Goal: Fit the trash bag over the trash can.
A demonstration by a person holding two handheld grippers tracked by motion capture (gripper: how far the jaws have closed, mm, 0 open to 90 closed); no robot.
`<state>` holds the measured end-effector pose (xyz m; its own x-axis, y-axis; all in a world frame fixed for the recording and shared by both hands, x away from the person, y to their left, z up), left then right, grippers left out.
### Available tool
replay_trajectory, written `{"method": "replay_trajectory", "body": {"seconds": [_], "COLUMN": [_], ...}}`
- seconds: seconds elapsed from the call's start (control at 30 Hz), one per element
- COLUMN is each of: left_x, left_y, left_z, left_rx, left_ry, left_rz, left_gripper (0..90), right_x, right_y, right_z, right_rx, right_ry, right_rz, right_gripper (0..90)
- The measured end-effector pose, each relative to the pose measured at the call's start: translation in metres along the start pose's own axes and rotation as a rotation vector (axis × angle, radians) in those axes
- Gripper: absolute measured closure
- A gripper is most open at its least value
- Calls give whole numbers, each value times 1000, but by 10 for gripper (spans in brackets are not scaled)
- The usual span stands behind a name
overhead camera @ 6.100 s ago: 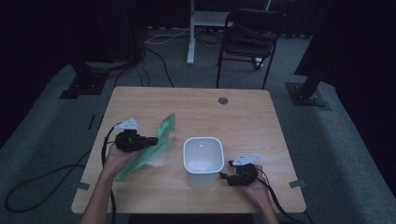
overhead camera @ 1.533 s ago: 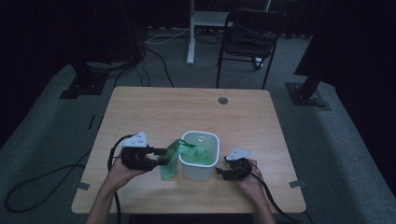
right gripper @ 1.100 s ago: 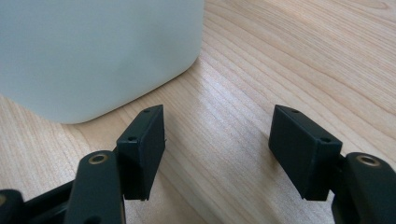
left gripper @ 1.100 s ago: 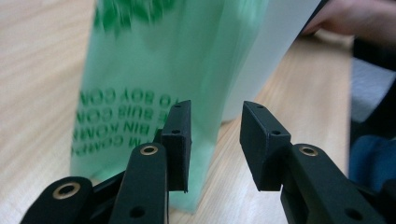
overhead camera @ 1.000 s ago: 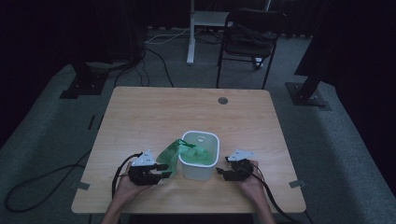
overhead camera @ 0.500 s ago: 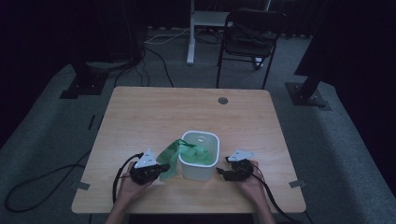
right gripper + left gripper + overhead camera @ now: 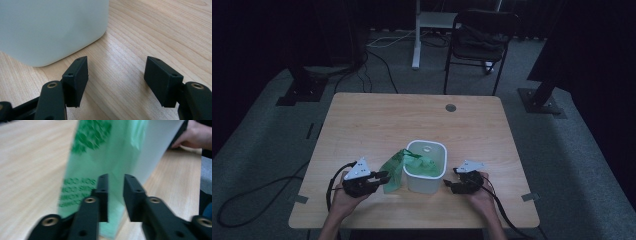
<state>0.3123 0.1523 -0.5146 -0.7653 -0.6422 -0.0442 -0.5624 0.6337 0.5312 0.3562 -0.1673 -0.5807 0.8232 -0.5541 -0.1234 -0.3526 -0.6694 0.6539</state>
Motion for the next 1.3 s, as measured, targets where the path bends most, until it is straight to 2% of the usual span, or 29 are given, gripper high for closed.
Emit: {"method": "replay_trajectory", "body": {"seconds": [0.13, 0.27, 0.33, 0.43, 0.57, 0.63, 0.83, 1.03, 1.07, 1.17, 1.2, 1.3], "left_x": [6, 9, 8, 8, 4, 3, 6, 5, 4, 1, 1, -4], "left_y": [-11, -20, -22, -19, -16, -17, -24, -33, -33, -31, -29, -17], "left_z": [5, 7, 8, 7, 10, 11, 11, 9, 9, 7, 6, -2], "left_rx": [-25, -45, -50, -31, -36, -36, -36, -42, -39, -14, -7, 19], "left_ry": [0, -14, -27, -25, -17, -8, 3, 22, 24, 35, 38, 29], "left_rz": [11, 3, -15, -19, -40, -46, -63, -99, -102, -107, -109, -105], "left_gripper": [645, 648, 743, 880, 900, 894, 719, 695, 717, 872, 900, 900], "right_x": [0, 0, 0, -1, -1, -1, -1, -1, -1, -1, -1, -1], "right_y": [0, 0, 0, 0, 0, 0, -1, -1, -1, -1, -1, -1], "right_z": [0, 0, 0, 0, 0, 0, 0, 0, 0, 0, 0, 0], "right_rx": [1, 0, 0, -1, -1, 0, -1, -1, -1, -1, -1, -1], "right_ry": [1, 1, 2, 4, 3, 2, 3, 3, 3, 3, 3, 4], "right_rz": [1, 2, 2, 3, 3, 3, 4, 4, 4, 4, 4, 3], "right_gripper": [348, 347, 346, 343, 342, 342, 341, 341, 340, 340, 341, 341]}}
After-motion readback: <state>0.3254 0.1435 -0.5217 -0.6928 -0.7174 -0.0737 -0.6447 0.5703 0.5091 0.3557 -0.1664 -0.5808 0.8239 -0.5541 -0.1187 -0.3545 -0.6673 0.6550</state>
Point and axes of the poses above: each handheld gripper's, and its own axes: y roughly backward along the jaws, z roughly out of its underside, x roughly to its right, the point moved 5 cm from there along -y, roughly forward along the jaws, and after that the axes turned 10 degrees about -z, right-handed, at the moved point
